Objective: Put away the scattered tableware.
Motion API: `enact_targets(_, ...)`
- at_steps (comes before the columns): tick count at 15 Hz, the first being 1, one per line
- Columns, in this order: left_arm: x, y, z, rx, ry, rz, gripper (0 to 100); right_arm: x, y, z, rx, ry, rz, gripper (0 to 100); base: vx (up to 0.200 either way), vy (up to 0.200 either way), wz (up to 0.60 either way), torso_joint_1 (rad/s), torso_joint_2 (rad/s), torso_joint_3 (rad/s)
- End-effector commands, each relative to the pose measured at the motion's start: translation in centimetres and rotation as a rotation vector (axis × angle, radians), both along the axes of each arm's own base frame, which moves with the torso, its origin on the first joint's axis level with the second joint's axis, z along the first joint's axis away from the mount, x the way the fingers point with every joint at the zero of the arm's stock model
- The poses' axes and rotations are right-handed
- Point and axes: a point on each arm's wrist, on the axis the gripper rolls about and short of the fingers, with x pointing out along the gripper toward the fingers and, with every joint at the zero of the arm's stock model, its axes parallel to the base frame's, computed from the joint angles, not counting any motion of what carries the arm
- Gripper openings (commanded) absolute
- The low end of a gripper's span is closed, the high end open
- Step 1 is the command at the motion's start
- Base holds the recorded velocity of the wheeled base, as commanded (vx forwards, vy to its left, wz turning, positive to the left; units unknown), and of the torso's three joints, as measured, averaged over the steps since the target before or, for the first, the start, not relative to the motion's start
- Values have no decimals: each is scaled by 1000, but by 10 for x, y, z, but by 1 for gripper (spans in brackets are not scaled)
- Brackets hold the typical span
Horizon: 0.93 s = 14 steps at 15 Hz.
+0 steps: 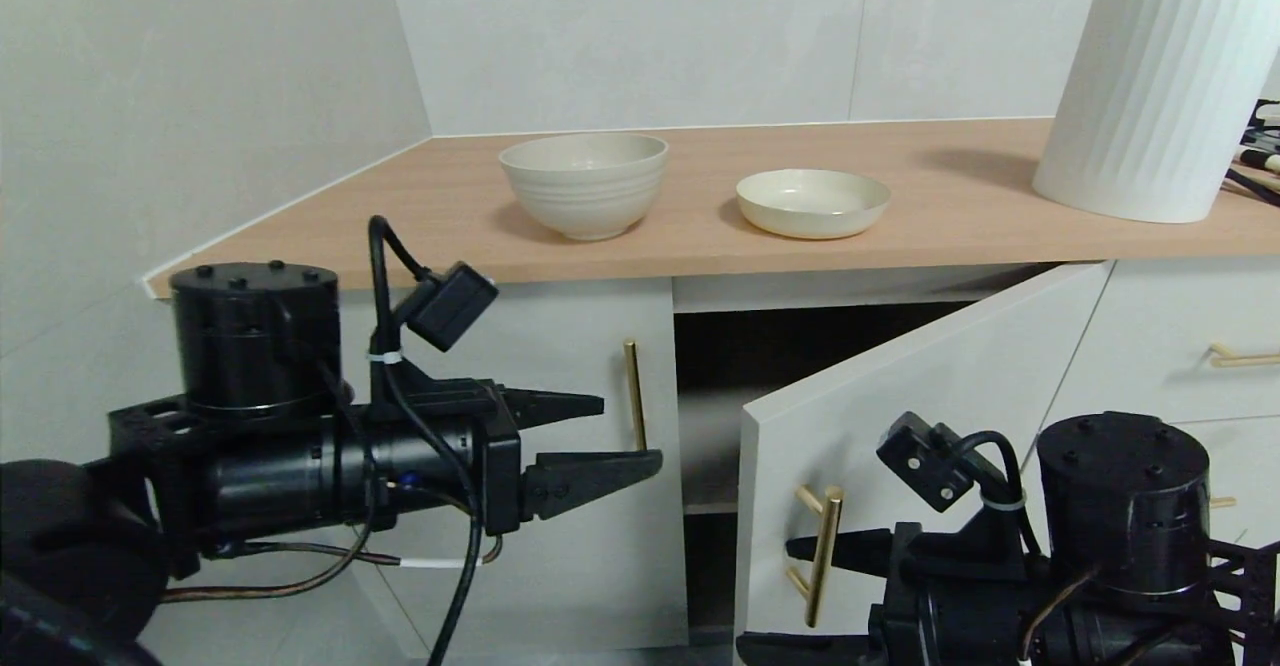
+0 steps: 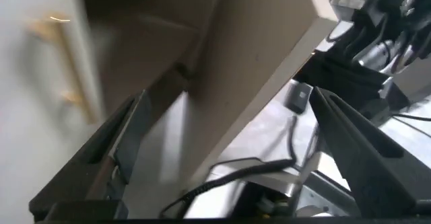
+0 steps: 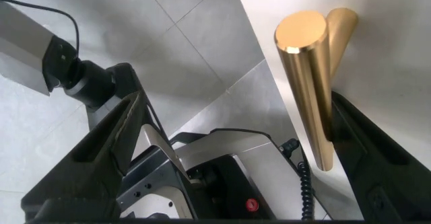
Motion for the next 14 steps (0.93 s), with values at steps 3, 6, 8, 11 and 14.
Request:
enact_targets(3, 27, -34, -45, 34, 37, 30, 0, 0, 0, -2, -9, 7, -3, 100, 0, 0, 0, 0, 0, 0)
enact_targets(6, 43, -43, -53, -46, -2, 77, 0, 0, 0, -3, -11, 9, -3, 100, 0, 0, 0, 0, 0, 0)
enact_targets(8, 48, -54, -66, -69, -21, 57, 0, 0, 0, -2, -10, 8, -3, 100, 0, 0, 0, 0, 0, 0)
enact_targets(11, 43, -66, -74, -76, -25, 17, 0, -1, -1, 0, -2, -1, -3, 100, 0, 0, 0, 0, 0, 0)
enact_targets(14, 25, -86, -79, -85, -44, -65, 0, -2, -2, 1, 0, -3, -4, 100, 0, 0, 0, 0, 0, 0)
